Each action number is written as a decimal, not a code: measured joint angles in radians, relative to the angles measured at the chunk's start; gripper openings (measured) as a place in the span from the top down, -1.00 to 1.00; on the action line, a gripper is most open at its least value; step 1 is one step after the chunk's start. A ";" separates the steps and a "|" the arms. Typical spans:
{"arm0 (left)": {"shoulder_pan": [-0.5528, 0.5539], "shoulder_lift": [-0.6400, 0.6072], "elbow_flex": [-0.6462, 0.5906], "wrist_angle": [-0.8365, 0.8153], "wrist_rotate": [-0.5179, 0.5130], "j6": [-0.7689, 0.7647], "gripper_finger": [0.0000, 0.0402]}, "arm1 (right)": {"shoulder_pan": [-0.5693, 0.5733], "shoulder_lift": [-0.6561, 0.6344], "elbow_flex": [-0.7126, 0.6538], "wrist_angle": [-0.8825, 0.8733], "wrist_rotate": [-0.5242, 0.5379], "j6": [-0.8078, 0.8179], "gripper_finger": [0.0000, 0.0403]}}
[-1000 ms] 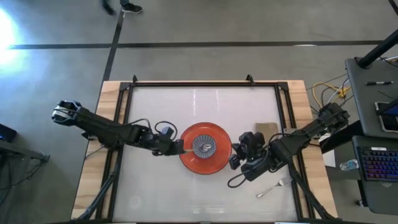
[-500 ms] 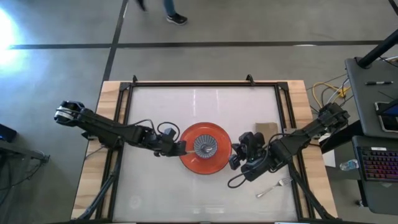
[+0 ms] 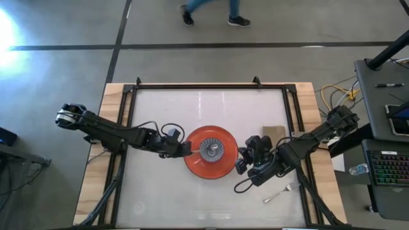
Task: Set table place
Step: Put the spoon into the blue bowl, then move the fork beside the plate
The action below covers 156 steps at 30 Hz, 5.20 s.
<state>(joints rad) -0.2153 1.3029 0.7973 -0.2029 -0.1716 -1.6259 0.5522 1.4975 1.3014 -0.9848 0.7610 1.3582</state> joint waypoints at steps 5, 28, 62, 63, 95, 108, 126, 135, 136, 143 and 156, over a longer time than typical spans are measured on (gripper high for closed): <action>0.000 0.000 -0.001 -0.015 0.006 -0.017 0.99 | 0.000 0.000 0.000 0.000 0.000 0.000 0.96; 0.000 -0.001 0.001 0.006 -0.020 -0.034 0.61 | 0.000 0.000 0.000 -0.002 0.000 -0.027 0.96; -0.002 -0.006 -0.003 -0.088 -0.017 0.018 0.61 | -0.001 0.000 -0.016 -0.006 0.000 -0.034 0.96; -0.002 -0.008 -0.003 -0.089 -0.017 0.019 0.61 | -0.001 0.000 -0.016 -0.006 0.000 -0.034 0.96; -0.109 -0.142 -0.005 -0.112 -0.024 0.272 0.61 | 0.034 0.000 -0.097 -0.164 -0.433 -0.153 0.96; -0.277 -0.083 -0.006 0.015 -0.107 0.332 0.61 | 0.229 0.000 -0.285 -0.088 -0.829 -0.331 0.96; -0.324 -0.065 -0.006 0.089 -0.136 0.326 0.61 | 0.351 0.000 -0.421 0.104 -0.969 -0.410 0.96; -0.330 -0.065 -0.006 0.090 -0.136 0.325 0.61 | 0.351 0.000 -0.439 0.164 -0.947 -0.417 0.77; -0.330 -0.065 -0.006 0.090 -0.136 0.325 0.61 | 0.351 0.000 -0.440 0.165 -0.942 -0.417 0.73; -0.330 -0.065 -0.006 0.090 -0.136 0.325 0.61 | 0.360 0.000 -0.470 0.205 -0.944 -0.417 0.57; -0.331 -0.065 -0.006 0.090 -0.136 0.324 0.61 | 0.385 0.000 -0.525 0.267 -0.943 -0.399 0.56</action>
<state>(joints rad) -0.5465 1.2377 0.7918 -0.1132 -0.3073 -1.3016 0.9367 1.4979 0.7766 -0.7183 -0.1817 0.9593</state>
